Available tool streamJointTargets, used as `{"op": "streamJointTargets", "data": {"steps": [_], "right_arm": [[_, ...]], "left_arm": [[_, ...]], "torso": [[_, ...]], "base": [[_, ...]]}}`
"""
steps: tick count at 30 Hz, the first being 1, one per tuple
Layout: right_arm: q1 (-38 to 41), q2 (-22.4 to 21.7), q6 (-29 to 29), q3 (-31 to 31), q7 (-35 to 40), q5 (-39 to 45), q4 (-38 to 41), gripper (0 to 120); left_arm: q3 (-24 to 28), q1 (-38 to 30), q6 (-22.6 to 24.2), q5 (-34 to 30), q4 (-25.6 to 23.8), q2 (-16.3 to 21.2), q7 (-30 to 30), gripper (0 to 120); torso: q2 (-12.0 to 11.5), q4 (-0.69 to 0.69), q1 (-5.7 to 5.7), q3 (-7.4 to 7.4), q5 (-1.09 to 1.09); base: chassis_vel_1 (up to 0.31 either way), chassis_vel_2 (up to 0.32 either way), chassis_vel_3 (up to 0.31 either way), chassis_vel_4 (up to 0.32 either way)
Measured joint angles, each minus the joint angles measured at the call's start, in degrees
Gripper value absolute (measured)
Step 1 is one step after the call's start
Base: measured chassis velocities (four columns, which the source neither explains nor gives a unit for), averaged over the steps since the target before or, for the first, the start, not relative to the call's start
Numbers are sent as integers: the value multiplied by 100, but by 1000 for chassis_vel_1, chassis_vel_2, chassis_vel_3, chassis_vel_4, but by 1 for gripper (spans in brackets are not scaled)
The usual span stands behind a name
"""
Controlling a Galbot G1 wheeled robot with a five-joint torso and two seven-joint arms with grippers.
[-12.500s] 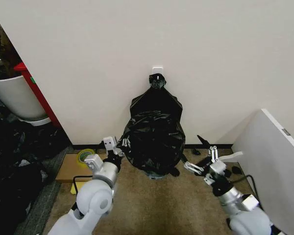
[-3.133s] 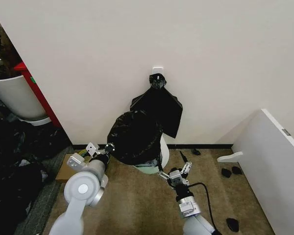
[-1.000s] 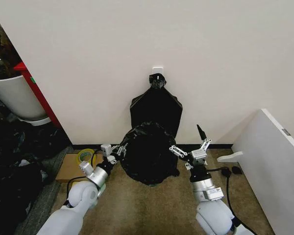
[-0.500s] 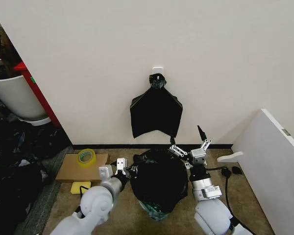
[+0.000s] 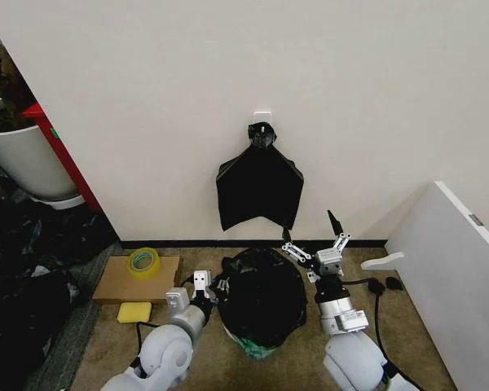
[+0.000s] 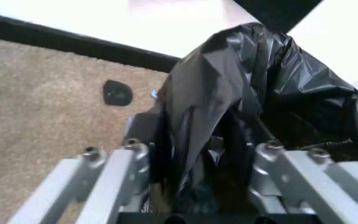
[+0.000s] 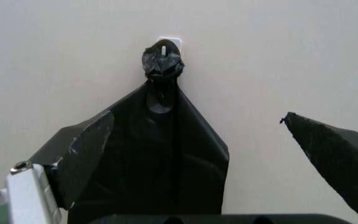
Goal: Place the garbage bag over the trash bin.
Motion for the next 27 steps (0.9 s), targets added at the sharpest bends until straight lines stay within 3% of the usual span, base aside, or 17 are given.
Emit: {"op": "streamJointTargets", "data": {"steps": [6,10,13,15,16,18,19,22,27], "right_arm": [[-39,17,-3,-5,-7,-6,13,100],[-34,20,-36,-7,-10,-4,15,100],[-30,26,-71,-8,-10,2,15,100],[-45,35,-182,-9,32,14,42,100],[-45,35,-182,-9,32,14,42,100],[-112,49,-477,13,142,53,150,100],[-112,49,-477,13,142,53,150,100],[-197,139,-1070,503,159,-247,217,100],[-229,182,-1461,916,109,29,413,100]], "left_arm": [[-301,88,237,-173,-466,41,-244,60],[-405,167,898,-422,-1070,337,-793,77],[-442,205,843,-252,-1269,460,-874,86],[-457,237,396,201,-1361,484,-710,94],[-457,237,396,201,-1361,484,-710,94],[-478,267,-597,1278,-1337,340,-189,100],[-478,267,-597,1278,-1337,340,-189,100],[-591,225,-1651,2589,-1320,-312,460,100],[-1110,236,-1894,2893,-1331,-608,711,100]], "torso": [[0,0,0,0,-1],[0,0,0,0,-1],[0,0,0,0,0],[0,0,0,0,0],[0,0,0,0,0],[0,0,0,0,1],[0,0,0,0,1],[0,-1,0,0,-1],[0,-1,0,1,1]], "base": [[0,0,0,0],[0,0,0,0],[0,0,0,0],[0,0,0,0],[0,0,0,0],[0,0,0,0],[0,0,0,0],[0,0,0,0],[0,0,0,0]]}}
